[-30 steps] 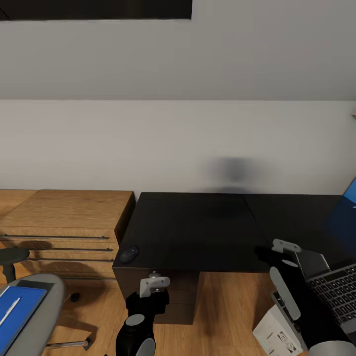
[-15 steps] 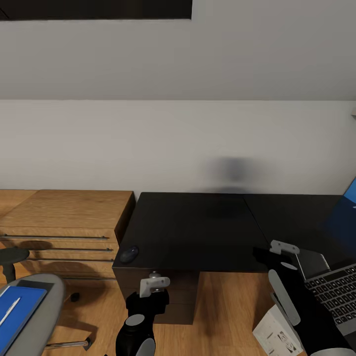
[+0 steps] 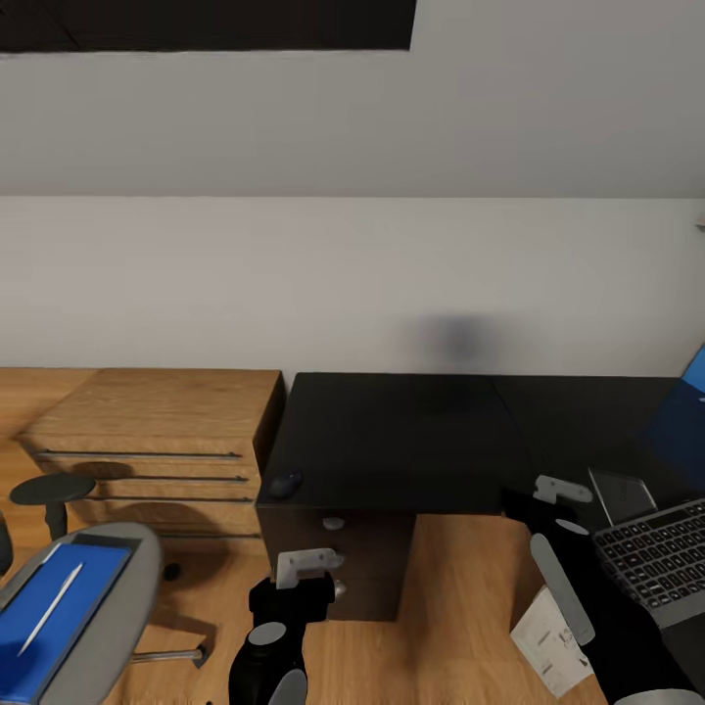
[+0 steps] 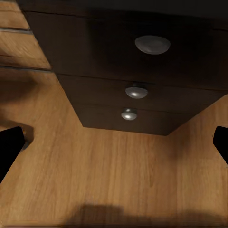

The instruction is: In the bedroom, organize the workspace by keeping the computer under the desk, ensuring the monitor is on the desk, placing the keyboard on the desk next to the monitor, placing the mouse on the desk next to the keyboard, moving the folder from the swivel chair onto the desk next to the mouse, stacking the notebook on top of the folder with the pen on top of the notebook, and positioning the swivel chair next to the desk.

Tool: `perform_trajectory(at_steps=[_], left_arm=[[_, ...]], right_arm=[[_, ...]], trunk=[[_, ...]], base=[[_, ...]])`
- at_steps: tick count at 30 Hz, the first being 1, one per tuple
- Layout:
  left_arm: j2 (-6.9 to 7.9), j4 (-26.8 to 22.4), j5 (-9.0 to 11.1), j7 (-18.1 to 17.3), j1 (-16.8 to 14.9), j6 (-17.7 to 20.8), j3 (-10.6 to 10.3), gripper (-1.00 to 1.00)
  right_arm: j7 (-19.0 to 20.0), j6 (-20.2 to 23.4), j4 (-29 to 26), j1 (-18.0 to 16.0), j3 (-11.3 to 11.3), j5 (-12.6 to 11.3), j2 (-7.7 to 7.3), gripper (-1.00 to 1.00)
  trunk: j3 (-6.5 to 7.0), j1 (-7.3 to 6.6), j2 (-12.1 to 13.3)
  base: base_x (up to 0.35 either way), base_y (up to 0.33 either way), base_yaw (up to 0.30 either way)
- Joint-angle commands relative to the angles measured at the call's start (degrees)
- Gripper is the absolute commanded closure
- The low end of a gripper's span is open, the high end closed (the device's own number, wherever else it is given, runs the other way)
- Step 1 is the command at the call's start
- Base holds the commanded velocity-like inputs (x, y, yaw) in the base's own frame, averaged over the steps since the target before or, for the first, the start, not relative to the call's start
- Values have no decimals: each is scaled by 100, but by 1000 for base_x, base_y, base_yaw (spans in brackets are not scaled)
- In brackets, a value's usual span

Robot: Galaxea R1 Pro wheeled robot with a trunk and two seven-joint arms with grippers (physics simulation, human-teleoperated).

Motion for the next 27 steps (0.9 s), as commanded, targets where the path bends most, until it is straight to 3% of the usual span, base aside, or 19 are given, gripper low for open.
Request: perform_trajectory(at_steps=[1, 21, 27], left_arm=[[1, -6, 49, 56, -6, 12, -8, -100], [-7, 27, 59, 50, -5, 13, -11, -100], [-5, 29, 62, 56, -6, 12, -16, -100]], right_arm=[[-58, 13, -8, -4, 18, -54, -7, -100], [-49, -24, 20, 30, 23, -28, 154, -100], [-49, -26, 32, 31, 35, -12, 231, -100]], trunk=[[-6, -2, -5], [-6, -2, -5], [-6, -2, -5]], base=[[-219, 200, 0], [-31, 30, 0], [-37, 200, 0]])
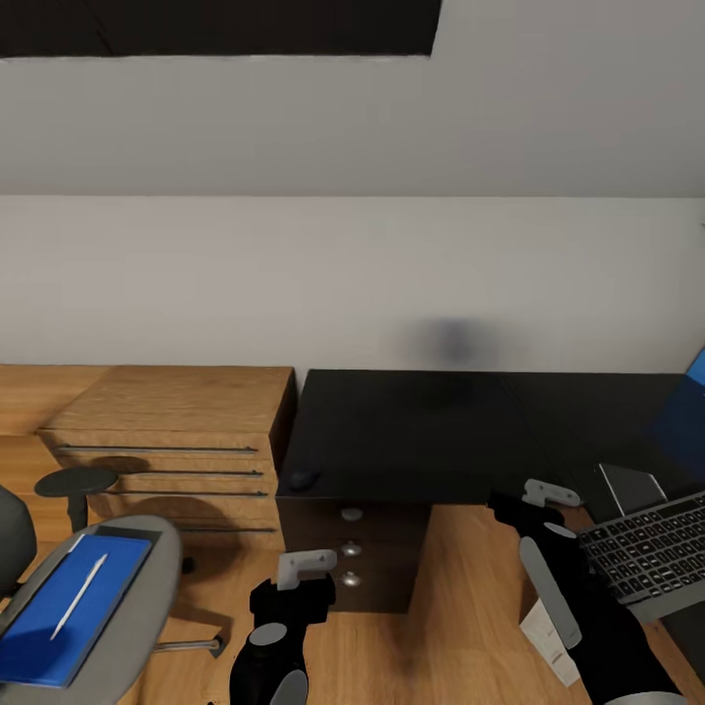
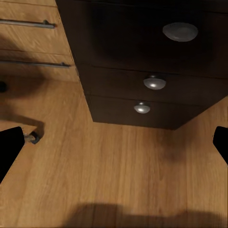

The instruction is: In the bedroom, organize the workspace by keeping the computer under the desk, ensuring the monitor is on the desk, placing the keyboard on the desk next to the monitor, placing the mouse on the desk next to the keyboard, moving the folder from the swivel chair onto the desk next to the mouse, stacking the notebook on top of the folder with the pen on top of the notebook, and positioning the swivel chair next to the desk.

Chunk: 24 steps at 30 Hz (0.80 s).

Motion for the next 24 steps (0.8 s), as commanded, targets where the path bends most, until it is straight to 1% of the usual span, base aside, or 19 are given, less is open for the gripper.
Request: perform_trajectory(at_steps=[1, 5, 11, 13, 19, 24], left_arm=[[0, -6, 49, 56, -2, 11, -8, -100], [-1, -1, 53, 56, -5, 11, -15, -100], [-1, 3, 55, 57, -4, 11, -25, -100], [-1, 3, 55, 57, -1, 11, -26, -100], [-1, 3, 55, 57, -1, 11, -34, -100], [-1, 3, 55, 57, -5, 11, -35, -100]], right_arm=[[-58, 15, -2, -4, 26, -47, 12, -100], [-58, 15, -4, -4, 25, -44, 15, -100], [-60, 11, -2, 27, 30, -33, 14, -100], [-55, 7, 4, 35, 30, -39, 22, -100], [-61, -4, 84, 39, 32, -38, 162, -100], [-55, -10, 215, 39, 37, -42, 182, -100]], trunk=[[-6, -1, -4], [-6, -1, -4], [-6, -1, -4], [-6, -1, -4], [-6, -1, -4], [-6, -1, -4]], base=[[-128, 288, 0], [-116, 185, 0], [-22, 27, 0], [-152, 140, 0], [-92, 77, 0], [-8, 6, 0]])
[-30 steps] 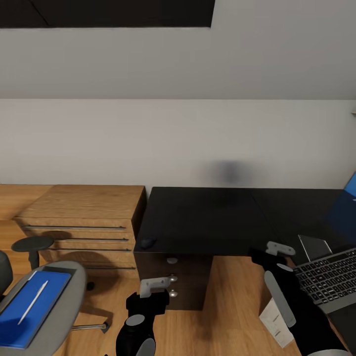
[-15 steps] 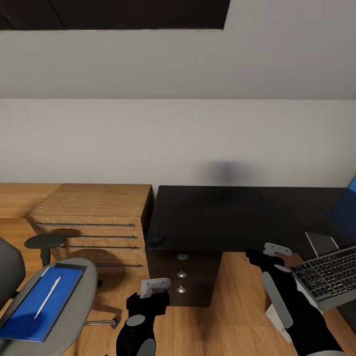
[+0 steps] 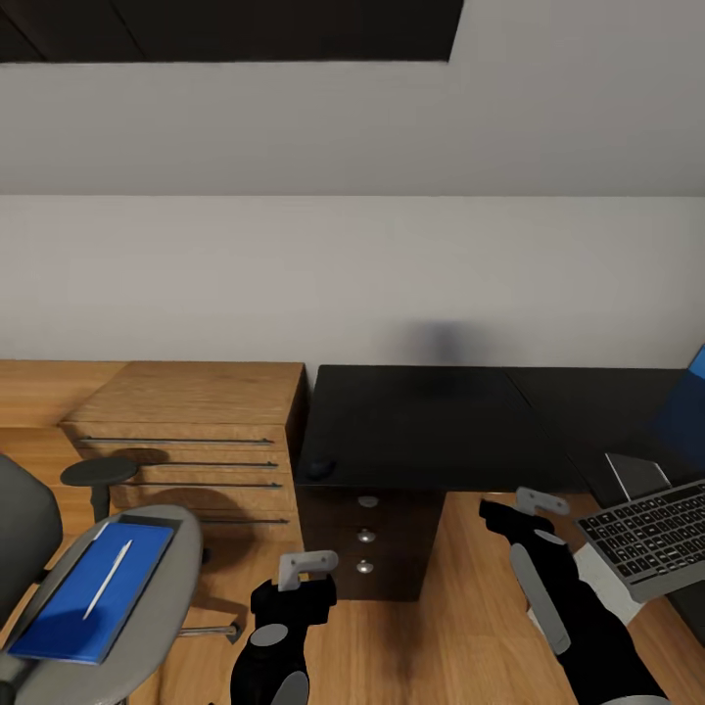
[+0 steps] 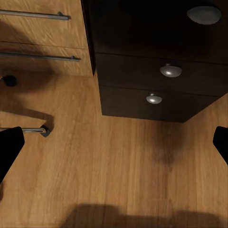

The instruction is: In the bedroom, organize the workspace by keeping the computer under the desk, ensuring the monitor is on the desk, placing the keyboard on the desk next to the monitor, placing the mouse on the desk next to the keyboard, moving the folder from the swivel chair onto the desk next to the mouse, stacking the notebook on top of the folder with the pen on top of the notebook, and positioning the swivel chair next to the desk.

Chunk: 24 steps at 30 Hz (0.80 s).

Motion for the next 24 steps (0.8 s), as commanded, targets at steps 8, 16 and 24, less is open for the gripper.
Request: perform_trajectory(at_steps=[8, 16, 24], left_arm=[[0, -6, 49, 56, -4, 13, -8, -100], [0, -8, 35, 56, 0, -7, -15, -100], [0, -7, 38, 56, -4, -7, -16, -100]], right_arm=[[-61, 11, 26, -4, 18, -49, -4, -100], [-55, 6, 34, -4, 15, -54, -2, -100], [-53, 2, 36, -4, 12, -56, -2, -100]], trunk=[[-6, 0, -4], [14, 0, -4], [57, 0, -4]], base=[[-1, 1, 0], [-71, 199, -78], [-70, 211, -219]])
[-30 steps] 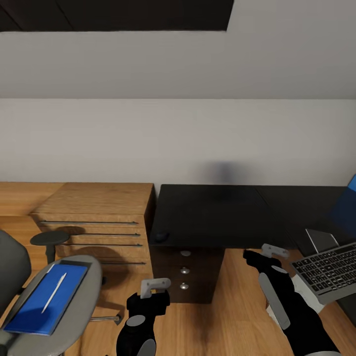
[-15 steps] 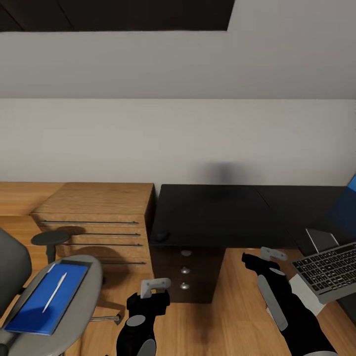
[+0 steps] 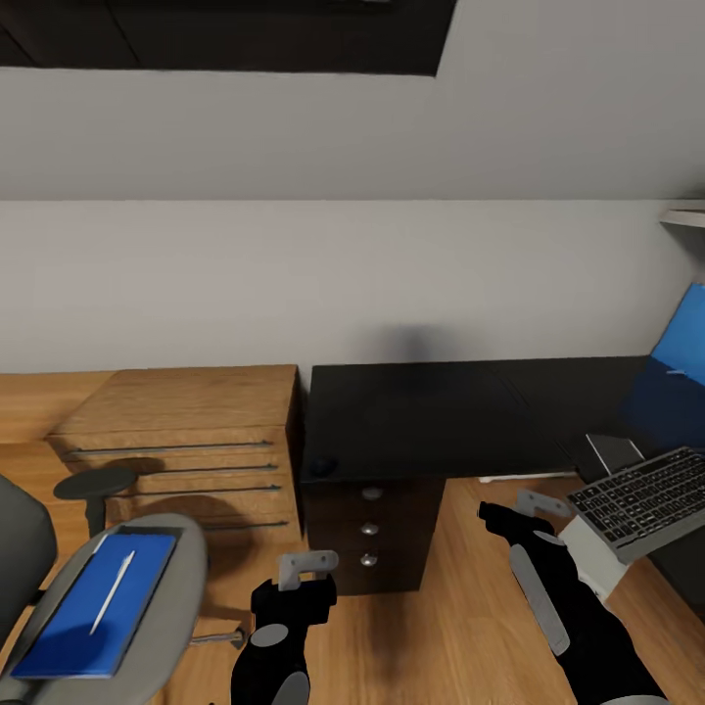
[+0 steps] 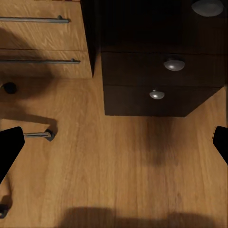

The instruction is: In the bedroom, organize the workspace by keeping the computer under the desk, ensuring the monitor is on the desk, placing the keyboard on the desk next to the monitor, placing the mouse on the desk next to the keyboard, moving the folder from the swivel chair onto the desk next to the mouse, stacking the notebook on top of the folder with the pen on top of the notebook, and positioning the swivel chair next to the desk.

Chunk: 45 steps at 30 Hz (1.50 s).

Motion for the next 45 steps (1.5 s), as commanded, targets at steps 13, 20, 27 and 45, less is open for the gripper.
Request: perform_trajectory(at_steps=[13, 20, 27, 45], left_arm=[[1, -9, 50, 55, -5, 14, -10, -100], [1, -8, 47, 54, -3, 14, -15, -100], [1, -13, 44, 51, -7, 14, -15, -100], [1, -31, 43, 55, -7, 8, -15, -100]], right_arm=[[-21, -152, 186, -5, 12, -108, -7, -100], [81, -277, 440, -5, 28, -131, 94, -100], [237, -1042, 896, -5, 36, -125, 433, -100], [560, -3396, 2123, -9, 603, -115, 1277, -100]], trunk=[[53, 0, -4], [80, 0, -4], [105, 0, -4], [112, 0, -4]], base=[[-6, 20, -258], [0, 1, -268], [0, 0, -234], [0, 0, -24]])
